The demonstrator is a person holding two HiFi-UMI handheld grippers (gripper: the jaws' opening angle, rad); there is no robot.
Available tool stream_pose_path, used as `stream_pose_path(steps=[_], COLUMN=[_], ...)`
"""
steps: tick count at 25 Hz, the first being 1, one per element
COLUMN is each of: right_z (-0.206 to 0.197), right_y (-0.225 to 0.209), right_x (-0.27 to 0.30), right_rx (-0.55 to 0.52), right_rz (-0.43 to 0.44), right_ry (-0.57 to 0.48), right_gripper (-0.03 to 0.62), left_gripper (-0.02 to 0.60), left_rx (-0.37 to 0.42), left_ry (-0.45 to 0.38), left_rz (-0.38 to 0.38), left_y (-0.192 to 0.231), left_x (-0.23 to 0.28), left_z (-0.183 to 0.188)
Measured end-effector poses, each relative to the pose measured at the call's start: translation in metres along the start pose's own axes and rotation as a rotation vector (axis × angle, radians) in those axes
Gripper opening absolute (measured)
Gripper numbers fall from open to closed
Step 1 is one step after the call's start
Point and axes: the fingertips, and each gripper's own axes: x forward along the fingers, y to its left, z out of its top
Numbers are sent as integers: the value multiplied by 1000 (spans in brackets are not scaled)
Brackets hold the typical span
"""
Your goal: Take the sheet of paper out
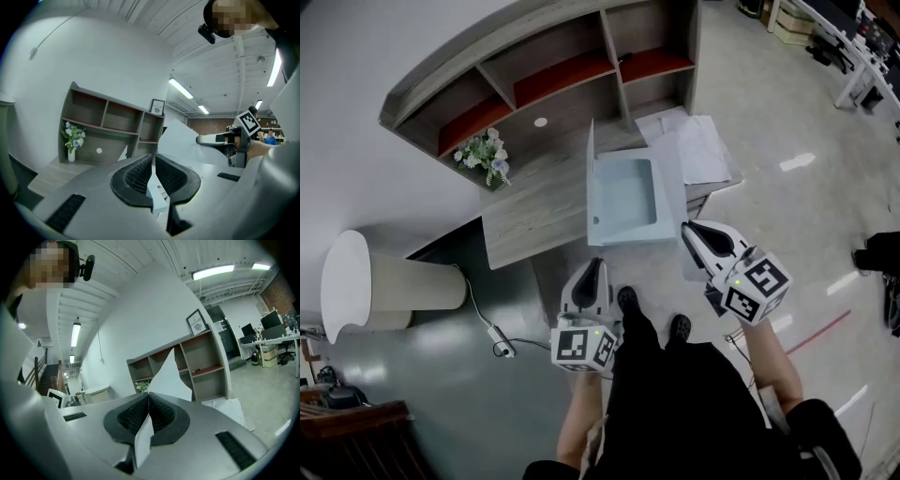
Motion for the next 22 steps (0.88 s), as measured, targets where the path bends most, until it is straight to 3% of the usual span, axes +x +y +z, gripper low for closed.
stream_pose_path(steps=[11, 22], right_z=[13, 16], right_y=[23, 40], right_x=[-62, -105], right_rx=[-92, -130], right_rz=[22, 53], right_ry=[-32, -53], right_gripper=[14, 14], left_gripper=[14, 14], left_rx=[-5, 43], left_ry=[-31, -19], left_rz=[-130, -185], left_y=[-69, -107], left_x=[-9, -20], left_z=[33, 42])
